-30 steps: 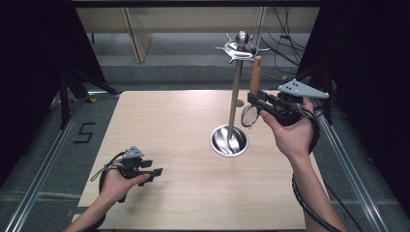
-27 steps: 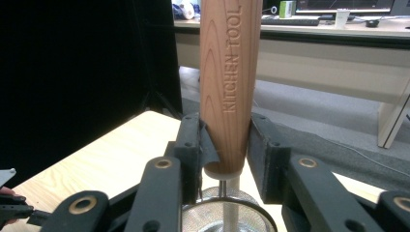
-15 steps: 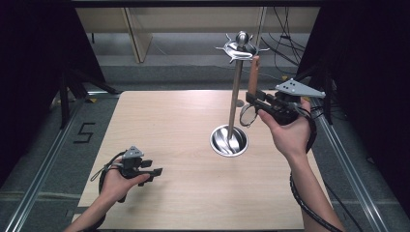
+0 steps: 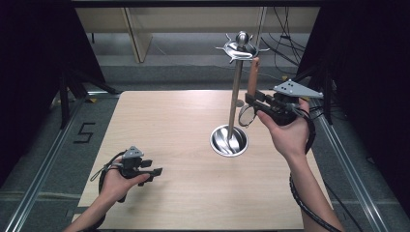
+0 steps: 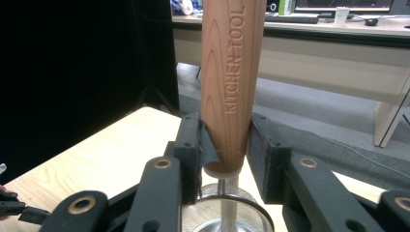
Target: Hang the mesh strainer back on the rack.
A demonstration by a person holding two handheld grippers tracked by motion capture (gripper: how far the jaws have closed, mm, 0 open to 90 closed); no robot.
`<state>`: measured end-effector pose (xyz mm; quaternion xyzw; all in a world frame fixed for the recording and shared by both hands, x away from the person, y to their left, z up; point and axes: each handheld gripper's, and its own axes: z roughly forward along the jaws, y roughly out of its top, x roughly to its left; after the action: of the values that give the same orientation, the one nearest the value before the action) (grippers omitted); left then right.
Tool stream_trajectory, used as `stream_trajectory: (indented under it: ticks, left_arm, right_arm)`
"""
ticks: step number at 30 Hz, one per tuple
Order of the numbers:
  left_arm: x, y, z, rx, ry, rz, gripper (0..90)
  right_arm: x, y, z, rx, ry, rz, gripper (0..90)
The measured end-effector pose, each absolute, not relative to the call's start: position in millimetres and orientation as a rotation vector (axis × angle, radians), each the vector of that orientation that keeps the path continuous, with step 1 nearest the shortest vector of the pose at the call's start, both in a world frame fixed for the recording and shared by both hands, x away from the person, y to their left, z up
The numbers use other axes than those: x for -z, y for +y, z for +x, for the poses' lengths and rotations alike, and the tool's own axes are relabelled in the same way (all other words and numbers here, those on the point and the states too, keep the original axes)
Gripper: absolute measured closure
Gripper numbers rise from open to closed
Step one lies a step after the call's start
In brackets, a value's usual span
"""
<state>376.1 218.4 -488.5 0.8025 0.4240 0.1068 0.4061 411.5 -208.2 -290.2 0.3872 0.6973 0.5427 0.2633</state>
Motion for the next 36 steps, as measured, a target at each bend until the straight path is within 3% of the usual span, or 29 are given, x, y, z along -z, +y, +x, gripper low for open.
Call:
stream_trajectory:
  ticks: [7, 19, 36]
  left_arm:
    - [487, 220, 376, -0.279, 1.067, 2.042, 40.0]
    - [487, 219, 375, -0.279, 1.074, 2.022, 40.0]
    - [487, 221, 374, -0.277, 1.072, 2.028, 39.9]
  right_arm:
    - [290, -208, 411, -1.452, 1.886, 1.039, 64.1]
    - [291, -215, 405, -1.389, 1.914, 1.023, 45.6]
    - [321, -246, 389, -1.305, 1.949, 1.113, 42.7]
